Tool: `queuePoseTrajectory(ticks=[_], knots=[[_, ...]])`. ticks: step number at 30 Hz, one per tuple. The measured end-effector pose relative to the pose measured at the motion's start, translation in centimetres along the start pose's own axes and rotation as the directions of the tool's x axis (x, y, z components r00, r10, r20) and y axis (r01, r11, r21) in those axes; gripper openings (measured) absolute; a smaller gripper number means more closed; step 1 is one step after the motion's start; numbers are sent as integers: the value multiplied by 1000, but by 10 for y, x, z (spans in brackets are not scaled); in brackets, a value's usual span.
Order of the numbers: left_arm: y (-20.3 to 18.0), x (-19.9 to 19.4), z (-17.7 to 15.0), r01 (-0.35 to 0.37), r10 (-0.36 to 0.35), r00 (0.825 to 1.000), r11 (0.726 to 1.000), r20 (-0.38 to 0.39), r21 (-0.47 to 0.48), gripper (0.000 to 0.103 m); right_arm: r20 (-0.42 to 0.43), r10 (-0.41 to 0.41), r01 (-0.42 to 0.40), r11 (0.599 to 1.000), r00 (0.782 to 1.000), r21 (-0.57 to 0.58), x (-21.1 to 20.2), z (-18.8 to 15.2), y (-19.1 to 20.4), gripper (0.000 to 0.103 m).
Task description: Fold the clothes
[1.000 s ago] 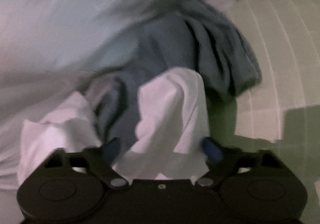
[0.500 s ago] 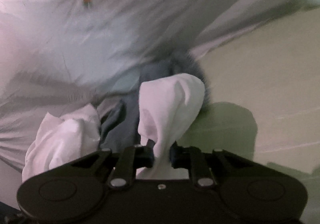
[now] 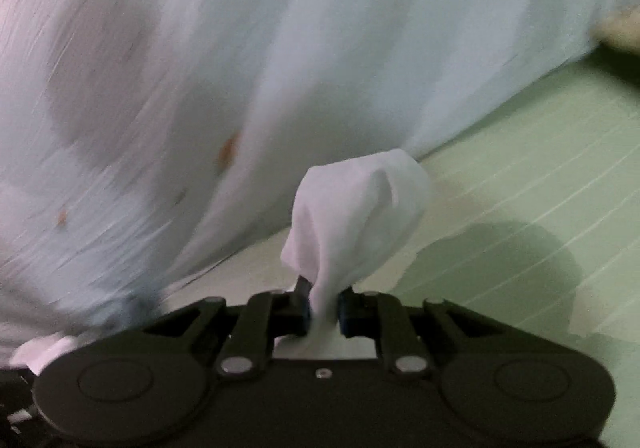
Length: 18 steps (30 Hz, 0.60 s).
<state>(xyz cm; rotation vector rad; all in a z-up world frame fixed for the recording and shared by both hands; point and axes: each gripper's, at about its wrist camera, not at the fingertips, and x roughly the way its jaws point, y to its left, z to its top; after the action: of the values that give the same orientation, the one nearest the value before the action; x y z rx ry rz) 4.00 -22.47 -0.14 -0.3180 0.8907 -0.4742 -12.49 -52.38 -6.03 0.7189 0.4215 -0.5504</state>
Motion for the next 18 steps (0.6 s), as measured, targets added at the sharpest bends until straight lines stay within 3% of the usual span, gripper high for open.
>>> queuePoseTrajectory(ticks=[2,4,6,7,8,9,12,13,16,18], knots=[[-50,22,-34,123,-113,984,990,-140,63,19,79,-85,83,996,993,24,-26,31,-51,13],[-83,43,-70,229,-212,928,973,-306,19,26,133,-208,206,978,969,27,-45,60,-101,14],[-101,61,-106,281,-284,851,957,-442,-74,28,121,-303,301,953,945,33,-53,78,-138,17],[-107,62,-121,294,-296,827,952,-477,-80,30,110,-345,343,939,932,38,-57,86,-157,18],[-114,55,-134,303,-291,819,951,-494,-58,32,102,-376,373,926,921,46,-60,92,-173,24],[-117,49,-140,297,-266,832,955,-487,-15,38,95,-390,386,921,916,56,-63,94,-187,26],[-117,34,-145,245,-180,893,963,-412,110,43,44,-402,398,914,915,73,-60,90,-218,30],[-110,27,-140,223,-163,914,967,-372,123,49,26,-402,399,913,915,82,-57,87,-225,33],[-82,19,-114,114,-78,970,982,-230,148,64,-8,-414,413,907,910,85,-43,81,-239,49],[-56,4,-102,14,9,990,986,-141,165,69,-43,-437,439,896,899,75,-38,73,-235,66]])
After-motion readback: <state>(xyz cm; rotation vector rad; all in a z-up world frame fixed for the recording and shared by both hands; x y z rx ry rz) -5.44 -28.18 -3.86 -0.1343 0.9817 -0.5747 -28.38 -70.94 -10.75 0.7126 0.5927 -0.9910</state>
